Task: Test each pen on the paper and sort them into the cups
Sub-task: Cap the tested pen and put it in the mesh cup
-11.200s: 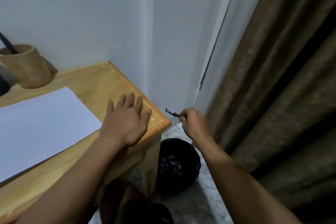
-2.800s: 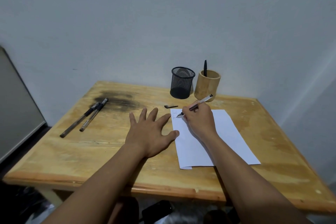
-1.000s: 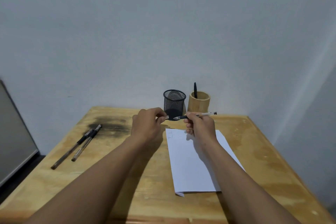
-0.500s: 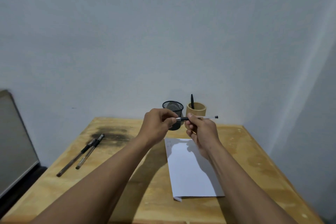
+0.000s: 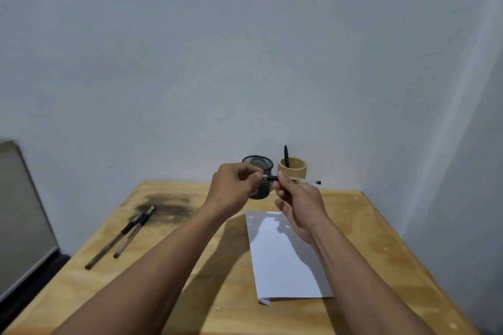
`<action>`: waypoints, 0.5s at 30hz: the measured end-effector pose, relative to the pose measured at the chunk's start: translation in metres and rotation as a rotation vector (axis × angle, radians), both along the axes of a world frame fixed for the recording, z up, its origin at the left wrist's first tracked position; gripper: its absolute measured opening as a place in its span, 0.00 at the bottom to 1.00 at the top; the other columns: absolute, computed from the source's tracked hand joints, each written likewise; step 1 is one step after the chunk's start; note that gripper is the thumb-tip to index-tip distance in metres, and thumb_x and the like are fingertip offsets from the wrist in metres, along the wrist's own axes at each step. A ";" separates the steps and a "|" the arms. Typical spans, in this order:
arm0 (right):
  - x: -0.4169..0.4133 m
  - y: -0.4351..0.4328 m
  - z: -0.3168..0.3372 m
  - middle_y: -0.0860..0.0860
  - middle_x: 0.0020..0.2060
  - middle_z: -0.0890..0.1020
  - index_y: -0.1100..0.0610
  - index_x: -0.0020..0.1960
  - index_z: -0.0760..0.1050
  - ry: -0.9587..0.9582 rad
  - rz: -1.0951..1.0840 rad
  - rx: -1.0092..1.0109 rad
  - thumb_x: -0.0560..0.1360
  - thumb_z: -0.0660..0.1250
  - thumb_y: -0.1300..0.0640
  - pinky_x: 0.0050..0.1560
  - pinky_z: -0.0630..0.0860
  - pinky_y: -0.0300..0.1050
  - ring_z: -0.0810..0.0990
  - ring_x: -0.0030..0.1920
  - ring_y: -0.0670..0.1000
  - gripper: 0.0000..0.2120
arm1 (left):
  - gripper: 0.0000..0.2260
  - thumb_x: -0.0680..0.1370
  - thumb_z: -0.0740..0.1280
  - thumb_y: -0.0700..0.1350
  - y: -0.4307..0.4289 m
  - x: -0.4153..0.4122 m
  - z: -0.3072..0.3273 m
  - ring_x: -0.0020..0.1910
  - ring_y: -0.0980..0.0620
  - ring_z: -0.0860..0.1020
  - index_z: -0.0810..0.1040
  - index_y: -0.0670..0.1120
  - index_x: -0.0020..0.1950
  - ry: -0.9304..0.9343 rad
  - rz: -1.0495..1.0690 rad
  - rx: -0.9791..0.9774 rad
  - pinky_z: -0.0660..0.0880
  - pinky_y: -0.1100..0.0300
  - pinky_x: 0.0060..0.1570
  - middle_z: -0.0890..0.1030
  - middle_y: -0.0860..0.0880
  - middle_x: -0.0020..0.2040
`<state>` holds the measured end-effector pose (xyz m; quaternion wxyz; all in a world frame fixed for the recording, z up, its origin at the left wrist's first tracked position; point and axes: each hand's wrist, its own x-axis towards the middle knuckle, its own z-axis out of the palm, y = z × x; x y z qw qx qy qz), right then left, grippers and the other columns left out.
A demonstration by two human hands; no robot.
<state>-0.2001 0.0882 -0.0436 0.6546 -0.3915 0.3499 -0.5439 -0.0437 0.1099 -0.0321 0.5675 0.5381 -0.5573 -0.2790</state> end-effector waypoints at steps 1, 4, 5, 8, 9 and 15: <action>0.001 0.001 0.001 0.53 0.35 0.81 0.61 0.47 0.81 0.039 -0.004 -0.001 0.77 0.72 0.55 0.33 0.77 0.38 0.76 0.30 0.44 0.08 | 0.04 0.77 0.71 0.41 0.000 -0.001 0.000 0.40 0.51 0.82 0.86 0.46 0.46 0.030 0.003 0.009 0.83 0.47 0.50 0.85 0.47 0.39; -0.001 0.007 0.005 0.54 0.38 0.83 0.61 0.49 0.81 0.222 -0.011 -0.033 0.77 0.72 0.50 0.36 0.79 0.41 0.79 0.31 0.45 0.13 | 0.04 0.78 0.70 0.40 0.000 0.000 0.003 0.40 0.51 0.81 0.85 0.46 0.45 0.053 0.013 0.025 0.83 0.46 0.50 0.84 0.46 0.39; -0.003 0.009 0.006 0.54 0.38 0.83 0.61 0.49 0.82 0.342 -0.028 -0.084 0.77 0.72 0.50 0.36 0.79 0.41 0.79 0.32 0.46 0.13 | 0.04 0.77 0.70 0.40 0.000 0.001 0.005 0.39 0.51 0.81 0.85 0.46 0.44 0.041 0.018 0.025 0.83 0.46 0.50 0.84 0.47 0.38; -0.006 0.010 0.010 0.49 0.36 0.82 0.56 0.45 0.81 0.715 -0.236 -0.356 0.75 0.73 0.52 0.36 0.74 0.42 0.78 0.35 0.48 0.07 | 0.04 0.76 0.71 0.42 -0.002 0.004 0.013 0.40 0.45 0.84 0.85 0.48 0.43 -0.044 0.052 0.030 0.83 0.45 0.49 0.85 0.46 0.39; -0.006 0.009 0.013 0.47 0.38 0.82 0.54 0.47 0.80 0.813 -0.327 -0.450 0.74 0.73 0.54 0.38 0.73 0.42 0.78 0.37 0.48 0.05 | 0.04 0.76 0.71 0.43 -0.002 0.004 0.015 0.41 0.44 0.85 0.85 0.48 0.43 -0.067 0.054 0.035 0.83 0.45 0.49 0.85 0.46 0.39; -0.008 -0.013 0.018 0.49 0.52 0.80 0.51 0.56 0.82 1.233 -0.348 -0.700 0.78 0.68 0.55 0.48 0.76 0.48 0.79 0.52 0.51 0.09 | 0.05 0.77 0.70 0.48 -0.007 -0.002 0.023 0.43 0.52 0.83 0.86 0.50 0.47 -0.129 0.027 0.021 0.82 0.46 0.52 0.85 0.53 0.41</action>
